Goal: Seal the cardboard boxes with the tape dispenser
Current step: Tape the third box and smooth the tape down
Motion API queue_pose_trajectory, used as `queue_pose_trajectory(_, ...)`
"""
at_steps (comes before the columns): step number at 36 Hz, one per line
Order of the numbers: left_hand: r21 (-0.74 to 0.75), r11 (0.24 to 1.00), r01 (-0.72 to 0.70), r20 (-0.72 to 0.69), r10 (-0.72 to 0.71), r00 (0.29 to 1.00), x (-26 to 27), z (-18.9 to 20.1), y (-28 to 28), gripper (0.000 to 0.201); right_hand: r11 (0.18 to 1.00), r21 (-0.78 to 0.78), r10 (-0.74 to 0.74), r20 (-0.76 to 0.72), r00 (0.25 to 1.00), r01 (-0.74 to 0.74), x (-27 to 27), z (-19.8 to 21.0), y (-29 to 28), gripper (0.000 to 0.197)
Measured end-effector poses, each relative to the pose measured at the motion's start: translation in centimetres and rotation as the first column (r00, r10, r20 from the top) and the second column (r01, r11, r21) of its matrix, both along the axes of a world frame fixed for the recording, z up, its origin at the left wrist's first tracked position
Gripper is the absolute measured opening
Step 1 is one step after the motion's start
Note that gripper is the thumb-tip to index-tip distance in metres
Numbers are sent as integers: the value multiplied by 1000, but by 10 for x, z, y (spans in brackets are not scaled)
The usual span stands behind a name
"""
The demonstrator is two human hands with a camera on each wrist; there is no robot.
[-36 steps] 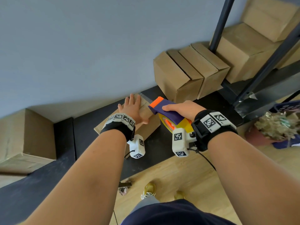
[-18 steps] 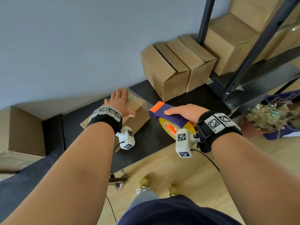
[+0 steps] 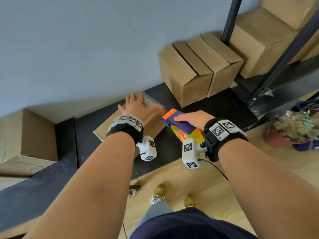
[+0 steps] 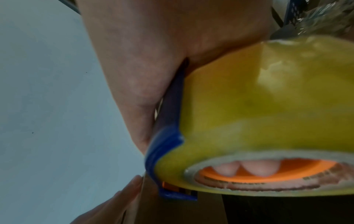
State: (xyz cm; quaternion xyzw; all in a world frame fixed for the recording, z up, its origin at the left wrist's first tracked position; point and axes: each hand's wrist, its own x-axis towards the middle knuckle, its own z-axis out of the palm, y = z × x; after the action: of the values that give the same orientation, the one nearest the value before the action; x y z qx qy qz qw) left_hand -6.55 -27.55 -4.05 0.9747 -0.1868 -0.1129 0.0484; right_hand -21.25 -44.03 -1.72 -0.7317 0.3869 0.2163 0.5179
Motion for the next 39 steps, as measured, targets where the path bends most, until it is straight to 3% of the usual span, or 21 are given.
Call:
queue_pose_trajectory(9,12,999,-33,35,33,999,-10,-15,-1,103,994,-44,99,-5,995,-100,21,6,-3,52)
queue_pose_trajectory(15,38,999,-38,23,38,999,-11,-16,-3,103,959,-15,282,0,960,-282,33,26,-5,23)
queue_pose_trajectory(20,43,998,-36,20,35,999,-11,-16,-5,104,949,5,316,27,948,-317,33,36,-10,27)
queue_pose_trajectory(26,49,998,-33,58,30,998,-12,-18,-3,98,979,95,180,-2,984,-179,21,23,-9,25)
queue_pose_trajectory(29,58,998,-31,58,28,998,-13,-18,-3,96,976,16,216,-50,975,-216,16,4,-4,33)
queue_pose_trajectory(32,56,998,-11,118,4,993,-16,-17,-5,91,994,-43,98,-97,990,-103,8,-10,-8,53)
queue_pose_trajectory(36,-86,995,42,293,-15,956,-30,-17,-10,64,998,-47,-55,-80,995,51,2,-22,-19,56)
queue_pose_trajectory(39,-78,997,3,298,20,954,-41,-21,-16,66,992,-85,-97,-30,995,94,2,-24,-19,50)
